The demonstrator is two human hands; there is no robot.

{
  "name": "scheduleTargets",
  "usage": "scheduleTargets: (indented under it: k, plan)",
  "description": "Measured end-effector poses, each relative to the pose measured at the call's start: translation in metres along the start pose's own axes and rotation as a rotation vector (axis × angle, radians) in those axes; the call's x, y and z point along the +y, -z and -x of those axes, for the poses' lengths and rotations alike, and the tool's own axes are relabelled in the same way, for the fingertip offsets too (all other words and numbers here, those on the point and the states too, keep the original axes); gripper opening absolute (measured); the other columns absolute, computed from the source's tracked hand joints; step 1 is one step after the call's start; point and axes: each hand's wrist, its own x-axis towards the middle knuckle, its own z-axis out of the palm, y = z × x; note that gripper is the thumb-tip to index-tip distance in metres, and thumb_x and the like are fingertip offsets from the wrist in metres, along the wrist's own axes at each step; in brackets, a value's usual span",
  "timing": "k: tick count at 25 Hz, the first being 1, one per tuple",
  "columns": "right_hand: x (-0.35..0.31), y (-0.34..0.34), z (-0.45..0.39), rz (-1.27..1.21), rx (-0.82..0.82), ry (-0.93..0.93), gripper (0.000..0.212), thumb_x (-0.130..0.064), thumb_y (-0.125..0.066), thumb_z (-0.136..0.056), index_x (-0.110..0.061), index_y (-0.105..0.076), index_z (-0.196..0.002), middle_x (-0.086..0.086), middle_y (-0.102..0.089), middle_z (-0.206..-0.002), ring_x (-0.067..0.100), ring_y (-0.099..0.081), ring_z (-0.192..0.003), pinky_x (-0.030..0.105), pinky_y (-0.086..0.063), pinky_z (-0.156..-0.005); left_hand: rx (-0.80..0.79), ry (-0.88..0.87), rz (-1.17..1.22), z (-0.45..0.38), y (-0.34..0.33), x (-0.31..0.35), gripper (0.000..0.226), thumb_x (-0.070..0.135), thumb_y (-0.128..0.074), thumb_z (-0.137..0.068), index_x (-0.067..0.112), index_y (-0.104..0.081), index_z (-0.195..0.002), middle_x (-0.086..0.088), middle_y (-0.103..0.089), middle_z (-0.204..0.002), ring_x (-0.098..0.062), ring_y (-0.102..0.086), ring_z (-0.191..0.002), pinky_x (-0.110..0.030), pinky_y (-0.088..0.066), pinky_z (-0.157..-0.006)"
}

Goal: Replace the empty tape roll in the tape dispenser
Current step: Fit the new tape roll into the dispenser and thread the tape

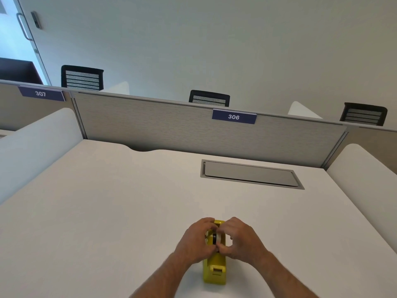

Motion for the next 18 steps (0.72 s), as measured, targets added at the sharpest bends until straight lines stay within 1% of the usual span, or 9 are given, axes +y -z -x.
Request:
scheduleTargets:
  k: [5,11,15,18]
  plan:
    - [0.0017,0.0017,-0.0014,-0.017,0.037,0.002,0.013,-0.037,-0.067,-0.080,-0.030,-0.073,-0.089,-0.017,-0.072,-0.083,0.006,-0.055,-0.078,0.023,-0.052,-0.058,0.004,0.007,-0.010,-0.0009,-0.0001,0.0022,0.047,0.038,-0.078,-0.074,0.033,-0.064,-0.119,0.011,-0.049,-0.149,-0.010,-0.050,-0.130,-0.033,-0.050,-0.107]
    - [-0.0011,0.0040,0.0016,0.007,0.025,0.007,0.024,-0.043,-0.066,-0.075,-0.028,-0.071,-0.093,-0.015,-0.073,-0.086,0.007,-0.058,-0.080,0.021,-0.054,-0.059,0.002,0.019,-0.017,-0.0013,0.0006,0.0037,0.050,0.036,-0.079,-0.074,0.031,-0.063,-0.122,0.010,-0.047,-0.150,-0.012,-0.049,-0.132,-0.034,-0.049,-0.108]
    - [0.0005,0.0033,0.0002,-0.010,0.043,-0.018,0.013,-0.037,-0.067,-0.078,-0.030,-0.072,-0.089,-0.017,-0.073,-0.083,0.006,-0.058,-0.079,0.024,-0.053,-0.055,0.009,0.004,-0.009,-0.0009,0.0007,0.0030,0.048,0.039,-0.079,-0.073,0.032,-0.064,-0.119,0.010,-0.049,-0.149,-0.010,-0.050,-0.130,-0.034,-0.050,-0.107]
    - [0.0027,0.0022,-0.0017,-0.017,0.046,-0.030,0.010,-0.037,-0.066,-0.081,-0.030,-0.072,-0.085,-0.017,-0.073,-0.082,0.006,-0.057,-0.078,0.025,-0.052,-0.054,0.008,0.000,0.000,-0.0008,0.0006,0.0036,0.048,0.037,-0.078,-0.073,0.031,-0.064,-0.118,0.009,-0.049,-0.148,-0.010,-0.051,-0.129,-0.035,-0.050,-0.106]
